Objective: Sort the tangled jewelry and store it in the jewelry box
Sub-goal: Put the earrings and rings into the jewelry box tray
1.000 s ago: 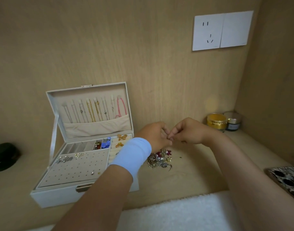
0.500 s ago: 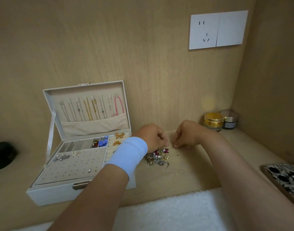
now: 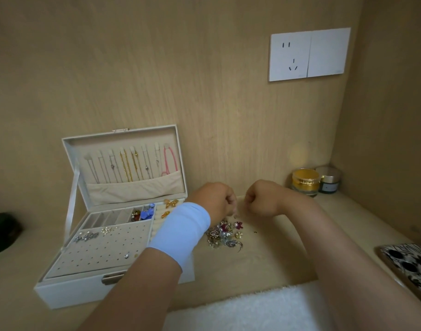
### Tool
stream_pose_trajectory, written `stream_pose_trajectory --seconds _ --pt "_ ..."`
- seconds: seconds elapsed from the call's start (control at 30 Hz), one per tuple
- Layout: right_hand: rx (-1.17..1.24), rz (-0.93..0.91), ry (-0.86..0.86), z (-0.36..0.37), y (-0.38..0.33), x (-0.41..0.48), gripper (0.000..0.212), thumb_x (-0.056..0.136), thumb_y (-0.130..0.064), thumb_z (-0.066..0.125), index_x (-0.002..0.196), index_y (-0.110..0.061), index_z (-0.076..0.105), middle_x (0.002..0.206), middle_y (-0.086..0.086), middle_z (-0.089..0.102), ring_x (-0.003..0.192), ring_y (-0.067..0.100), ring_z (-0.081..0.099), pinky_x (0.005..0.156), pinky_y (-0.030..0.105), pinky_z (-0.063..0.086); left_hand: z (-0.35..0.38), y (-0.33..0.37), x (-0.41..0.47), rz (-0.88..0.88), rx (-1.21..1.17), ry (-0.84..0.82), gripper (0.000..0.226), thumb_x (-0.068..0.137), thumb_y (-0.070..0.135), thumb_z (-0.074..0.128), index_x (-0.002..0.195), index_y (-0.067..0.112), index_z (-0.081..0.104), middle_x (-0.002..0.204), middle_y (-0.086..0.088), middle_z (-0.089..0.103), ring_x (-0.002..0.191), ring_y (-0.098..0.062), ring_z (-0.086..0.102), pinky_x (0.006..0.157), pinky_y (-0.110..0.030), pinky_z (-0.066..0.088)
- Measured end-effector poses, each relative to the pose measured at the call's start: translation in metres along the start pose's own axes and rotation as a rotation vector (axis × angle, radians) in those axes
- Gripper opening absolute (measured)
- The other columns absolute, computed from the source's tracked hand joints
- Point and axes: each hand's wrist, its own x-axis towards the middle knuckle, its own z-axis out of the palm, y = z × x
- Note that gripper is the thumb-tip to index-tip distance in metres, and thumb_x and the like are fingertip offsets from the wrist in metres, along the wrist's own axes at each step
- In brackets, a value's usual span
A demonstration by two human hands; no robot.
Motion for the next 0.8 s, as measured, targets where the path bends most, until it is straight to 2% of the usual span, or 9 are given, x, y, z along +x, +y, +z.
stream_pose_trajectory --seconds 0.07,0.17,0.27,0.37,0.47,0.53,0.6,0.73,0.8 --pt "0.168 -0.046 0.038 -0.007 -0.013 -0.004 0.015 0.090 -0.011 0.063 0.077 -0.018 0.067 0.076 0.000 0.064 0.056 0.012 0.056 0.051 0.023 0.045 -0.003 -0.005 -0.006 -0.009 -0.094 0.076 0.012 0.088 0.014 0.065 0.085 0.021 0.074 0.083 0.008 0.068 0.082 -0.013 0.064 0.079 -0.026 0.051" --pt "0.308 -0.150 0.116 -0.013 -0.039 -0.012 0.018 0.091 -0.007 0.060 0.078 -0.018 0.065 0.074 -0.003 0.063 0.041 -0.001 0.052 0.047 0.017 0.041 -0.013 -0.012 -0.020 -0.042 -0.172 0.234 0.011 0.090 0.024 0.066 0.085 0.027 0.076 0.084 0.011 0.069 0.082 -0.008 0.062 0.078 -0.022 0.047" --pt "0.363 -0.229 0.186 -0.011 -0.064 -0.018 0.015 0.094 -0.011 0.059 0.082 -0.018 0.065 0.076 -0.008 0.062 0.043 -0.011 0.052 0.050 0.012 0.037 -0.028 -0.023 -0.039 -0.093 -0.205 0.356 0.014 0.091 0.025 0.064 0.082 0.026 0.074 0.082 0.011 0.069 0.082 -0.007 0.062 0.075 -0.022 0.047" --pt "0.415 -0.279 0.198 -0.007 -0.090 -0.028 0.014 0.094 -0.010 0.056 0.084 -0.018 0.063 0.079 -0.007 0.062 0.043 -0.011 0.051 0.045 0.008 0.035 -0.041 -0.037 -0.061 -0.132 -0.238 0.420 0.016 0.089 0.021 0.063 0.075 0.026 0.069 0.077 0.011 0.067 0.077 -0.003 0.059 0.067 -0.018 0.041" --pt "0.411 -0.324 0.173 0.002 -0.115 -0.039 0.013 0.094 -0.010 0.056 0.087 -0.016 0.064 0.081 -0.005 0.063 0.045 -0.010 0.052 0.042 0.007 0.034 -0.047 -0.053 -0.084 -0.155 -0.310 0.371 0.008 0.087 0.026 0.069 0.080 0.028 0.071 0.079 0.005 0.069 0.079 -0.004 0.061 0.067 -0.017 0.042" --pt "0.426 -0.356 0.164 0.010 -0.128 -0.044 0.013 0.093 -0.010 0.058 0.085 -0.018 0.065 0.080 -0.004 0.064 0.046 -0.009 0.053 0.045 0.007 0.035 -0.048 -0.063 -0.097 -0.130 -0.359 0.342 0.011 0.088 0.025 0.069 0.079 0.028 0.073 0.080 0.005 0.071 0.080 -0.010 0.065 0.070 -0.021 0.046" --pt "0.439 -0.379 0.167 0.016 -0.142 -0.046 0.014 0.092 -0.009 0.059 0.084 -0.019 0.065 0.079 -0.005 0.065 0.048 -0.008 0.054 0.049 0.007 0.036 -0.052 -0.072 -0.111 -0.108 -0.420 0.356 0.012 0.089 0.023 0.068 0.079 0.027 0.074 0.079 0.008 0.073 0.081 -0.009 0.066 0.077 -0.026 0.050" --pt "0.396 -0.399 0.217 0.026 -0.169 -0.046 0.011 0.092 -0.014 0.064 0.084 -0.022 0.067 0.079 -0.008 0.067 0.063 -0.005 0.057 0.057 0.009 0.040 -0.063 -0.089 -0.139 -0.105 -0.519 0.353 0.011 0.092 0.022 0.066 0.085 0.024 0.075 0.079 0.013 0.074 0.069 0.005 0.061 0.073 -0.024 0.044" --pt "0.385 -0.426 0.212 0.032 -0.182 -0.048 0.010 0.093 -0.016 0.064 0.085 -0.022 0.067 0.080 -0.007 0.067 0.058 -0.005 0.056 0.054 0.008 0.038 -0.068 -0.098 -0.152 -0.108 -0.525 0.366 0.013 0.094 0.023 0.064 0.086 0.024 0.074 0.080 0.013 0.074 0.061 0.010 0.056 0.071 -0.023 0.041"
